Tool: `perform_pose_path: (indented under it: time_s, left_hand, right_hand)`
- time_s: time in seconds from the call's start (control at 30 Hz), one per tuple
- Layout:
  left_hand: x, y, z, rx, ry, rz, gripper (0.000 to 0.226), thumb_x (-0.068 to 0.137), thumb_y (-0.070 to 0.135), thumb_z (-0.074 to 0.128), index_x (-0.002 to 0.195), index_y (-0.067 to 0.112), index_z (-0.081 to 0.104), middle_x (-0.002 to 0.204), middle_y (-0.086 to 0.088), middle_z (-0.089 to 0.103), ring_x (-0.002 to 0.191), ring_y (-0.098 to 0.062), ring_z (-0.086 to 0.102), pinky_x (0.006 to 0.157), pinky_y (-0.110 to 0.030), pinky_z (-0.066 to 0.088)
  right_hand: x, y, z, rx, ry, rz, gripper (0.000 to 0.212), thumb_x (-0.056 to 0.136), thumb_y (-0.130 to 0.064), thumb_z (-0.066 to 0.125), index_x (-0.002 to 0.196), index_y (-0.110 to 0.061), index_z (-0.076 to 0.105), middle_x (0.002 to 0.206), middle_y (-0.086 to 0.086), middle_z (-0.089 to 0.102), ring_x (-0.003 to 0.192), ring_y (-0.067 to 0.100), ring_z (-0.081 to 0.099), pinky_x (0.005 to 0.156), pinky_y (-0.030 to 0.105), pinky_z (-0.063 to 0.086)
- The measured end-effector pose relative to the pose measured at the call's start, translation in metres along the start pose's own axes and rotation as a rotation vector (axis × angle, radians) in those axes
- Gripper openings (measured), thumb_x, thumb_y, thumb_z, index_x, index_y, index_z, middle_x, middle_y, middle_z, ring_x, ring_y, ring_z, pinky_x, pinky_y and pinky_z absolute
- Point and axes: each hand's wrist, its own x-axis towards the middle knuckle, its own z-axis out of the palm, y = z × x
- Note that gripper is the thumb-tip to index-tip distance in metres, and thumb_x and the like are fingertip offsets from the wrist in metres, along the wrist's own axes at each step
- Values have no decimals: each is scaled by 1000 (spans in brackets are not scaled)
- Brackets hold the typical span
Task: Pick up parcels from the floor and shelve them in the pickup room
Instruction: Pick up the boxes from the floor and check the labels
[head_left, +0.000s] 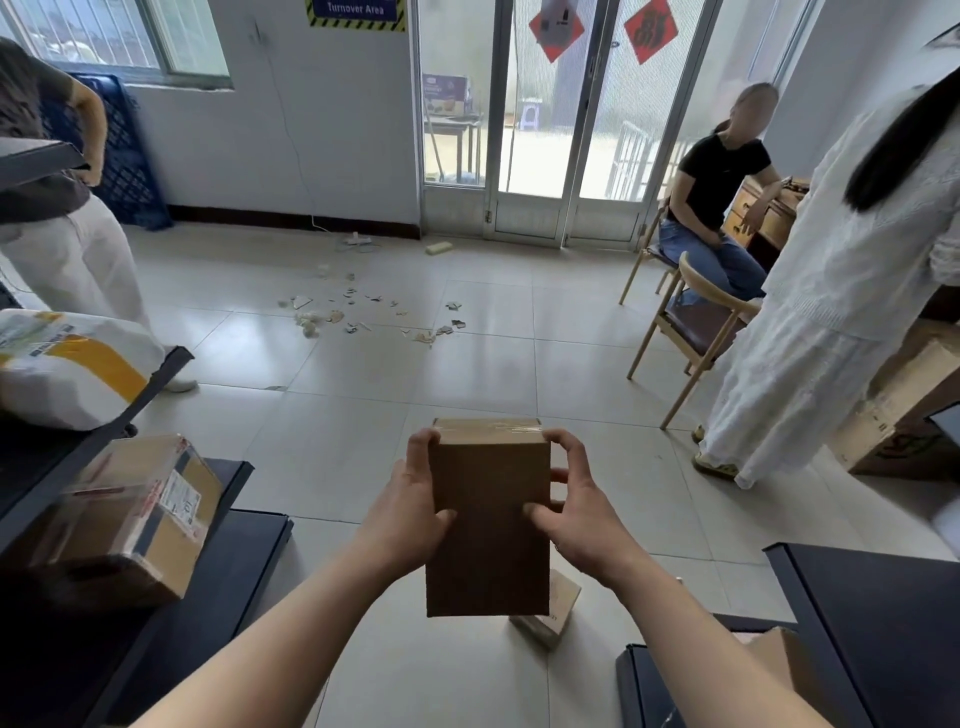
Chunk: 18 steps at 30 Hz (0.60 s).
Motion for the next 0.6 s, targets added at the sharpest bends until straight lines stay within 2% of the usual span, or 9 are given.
perform_pose_path:
  time_s: [0.13,0.23,0.3,0.37,0.5,0.6]
  left_hand:
    - [-7,-3,-8,-71,45,20,47,90,15,58,116,26,21,119,-6,46,94,-19,52,76,-25,40]
    - [-10,-6,-15,-91,70,25,36,92,23,56,108,25,24,114,-4,49,92,-18,53,71,-22,38]
    - [-12,-6,-17,-114,70,15,30,93,27,54,106,24,28,113,-4,50,94,-18,53,71,-21,38]
    - [-13,-7,-20,-126,81,1,25,93,32,53,104,22,33,111,-2,50,97,-18,51,78,-25,37]
    - [-15,-7,-28,-112,119,-11,16,94,35,51,98,22,44,107,0,51,93,-12,47,79,-23,32]
    - [-17,-9,-32,-86,131,-20,17,92,37,55,95,22,49,105,0,50,91,-11,45,79,-22,32]
  right_hand:
    - [-5,-7,12,97,0,7,53,90,-13,55,115,-53,31,134,6,42,99,24,64,85,39,56]
    - [-9,-9,19,169,-4,11,42,93,-13,50,111,-48,36,138,1,37,100,24,64,87,40,55]
    - [-9,-11,22,249,7,19,32,95,-15,45,110,-43,40,134,-1,45,100,21,63,81,34,54]
    - [-9,-12,25,271,39,36,21,98,-21,40,107,-40,42,127,0,52,100,22,61,78,33,51]
    - [-9,-16,31,245,102,62,11,99,-34,35,104,-38,45,112,7,57,103,33,59,89,47,51]
    - [-11,-19,35,238,107,78,13,97,-39,39,108,-44,44,117,2,56,104,27,61,93,52,50]
